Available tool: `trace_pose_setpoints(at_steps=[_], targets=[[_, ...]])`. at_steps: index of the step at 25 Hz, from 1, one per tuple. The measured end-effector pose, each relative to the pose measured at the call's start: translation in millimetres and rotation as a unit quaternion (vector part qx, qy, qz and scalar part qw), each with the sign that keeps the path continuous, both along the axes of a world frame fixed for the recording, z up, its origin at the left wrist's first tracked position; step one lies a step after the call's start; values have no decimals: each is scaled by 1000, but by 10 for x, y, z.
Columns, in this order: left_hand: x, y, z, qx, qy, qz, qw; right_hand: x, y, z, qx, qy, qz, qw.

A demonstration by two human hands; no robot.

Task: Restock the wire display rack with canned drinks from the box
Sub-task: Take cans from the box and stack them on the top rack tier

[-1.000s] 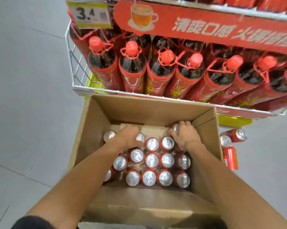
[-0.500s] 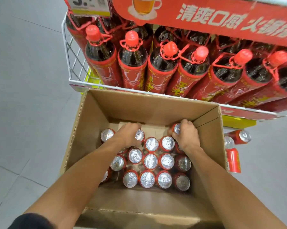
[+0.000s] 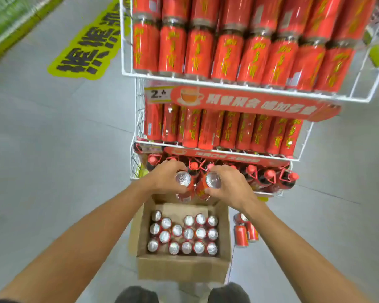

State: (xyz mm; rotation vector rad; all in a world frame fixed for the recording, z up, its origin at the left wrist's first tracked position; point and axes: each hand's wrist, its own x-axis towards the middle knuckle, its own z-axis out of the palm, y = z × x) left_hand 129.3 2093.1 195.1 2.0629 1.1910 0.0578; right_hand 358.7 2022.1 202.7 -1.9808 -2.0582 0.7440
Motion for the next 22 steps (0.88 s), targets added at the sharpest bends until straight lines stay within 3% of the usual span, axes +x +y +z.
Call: trace_pose_setpoints(at_steps=[5,11,16,22], targets=[[36,237,2799,34,-68,-18,997,38,42,2792,85,7,12,996],[371,573,4923,93,-203,-18,975,363,239,4936,234,51,-11,971],[1013,947,5757,145,-294,26,944,965,761,5661,304,77,-28,949],[1866,1467,5742,155,-276,105,943,1724,1405,5760,287,81,-34,954]])
